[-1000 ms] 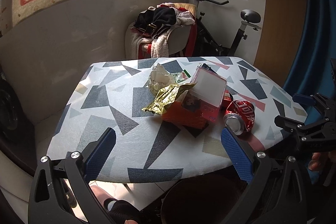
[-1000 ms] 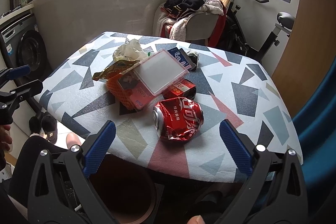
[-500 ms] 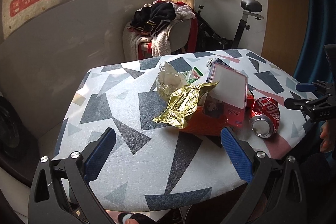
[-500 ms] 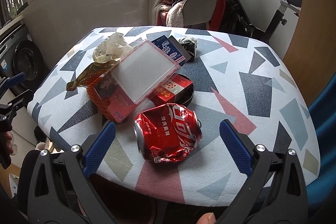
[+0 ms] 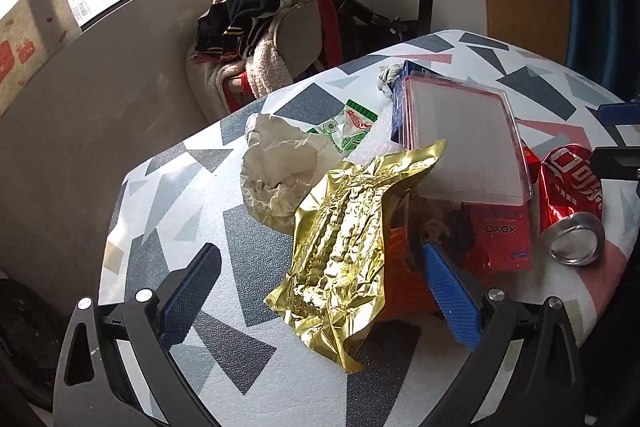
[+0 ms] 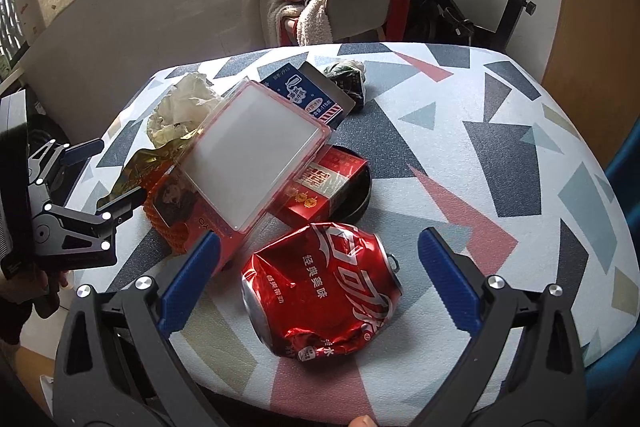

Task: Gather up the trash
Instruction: 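Grasp the gold foil wrapper with the left gripper while the right gripper grasps the clear plastic box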

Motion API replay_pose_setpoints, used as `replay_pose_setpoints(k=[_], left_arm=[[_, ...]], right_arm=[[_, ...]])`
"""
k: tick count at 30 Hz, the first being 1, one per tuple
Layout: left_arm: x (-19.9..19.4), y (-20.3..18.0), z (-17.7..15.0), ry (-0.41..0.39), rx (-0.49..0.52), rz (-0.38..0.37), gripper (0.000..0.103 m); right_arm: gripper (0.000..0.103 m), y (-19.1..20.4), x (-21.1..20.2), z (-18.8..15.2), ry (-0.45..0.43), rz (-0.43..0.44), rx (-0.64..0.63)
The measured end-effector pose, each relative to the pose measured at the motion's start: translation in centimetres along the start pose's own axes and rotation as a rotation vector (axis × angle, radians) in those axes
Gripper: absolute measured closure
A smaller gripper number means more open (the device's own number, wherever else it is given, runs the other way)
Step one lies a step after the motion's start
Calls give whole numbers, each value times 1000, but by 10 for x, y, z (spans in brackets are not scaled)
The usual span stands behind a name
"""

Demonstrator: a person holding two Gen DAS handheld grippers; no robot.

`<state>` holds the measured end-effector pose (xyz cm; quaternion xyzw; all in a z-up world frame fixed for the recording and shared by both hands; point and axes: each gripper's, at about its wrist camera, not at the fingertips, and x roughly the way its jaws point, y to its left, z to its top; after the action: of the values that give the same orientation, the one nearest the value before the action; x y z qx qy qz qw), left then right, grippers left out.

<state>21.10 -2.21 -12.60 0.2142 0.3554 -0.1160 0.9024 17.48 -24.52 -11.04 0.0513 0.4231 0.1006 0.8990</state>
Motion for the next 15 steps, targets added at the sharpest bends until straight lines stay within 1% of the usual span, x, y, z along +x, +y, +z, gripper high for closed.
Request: replay_pose_setpoints(k=[1,2,3,4,5,6,8,11,15], left_arm=[[3,-2,0,5,11,3,6],[4,-4,-1,7,15,-3,15],[4,-4,-2,10,14,-19,35],[5,-3,-3,16,5,-27,48],[5,-1,-4,22,-15,-36,68],[4,4,-5,21,-42,-42,86],[0,14,-8,2,-109,-66,91],[-11,29,-10,-38,-188,-87,93],[-26,44,-13,-78,-247,-113,94]], right_arm=[[6,1,1,1,1,14,11],[6,2,3,3,2,34,22],[6,4,4,4,3,53,31],[6,8,6,6,4,67,40],[6,12,8,8,5,76,47],[6,16,10,11,3,86,57],[6,25,17,19,3,105,93],[6,35,32,31,10,107,175],[6,43,53,45,23,58,301]])
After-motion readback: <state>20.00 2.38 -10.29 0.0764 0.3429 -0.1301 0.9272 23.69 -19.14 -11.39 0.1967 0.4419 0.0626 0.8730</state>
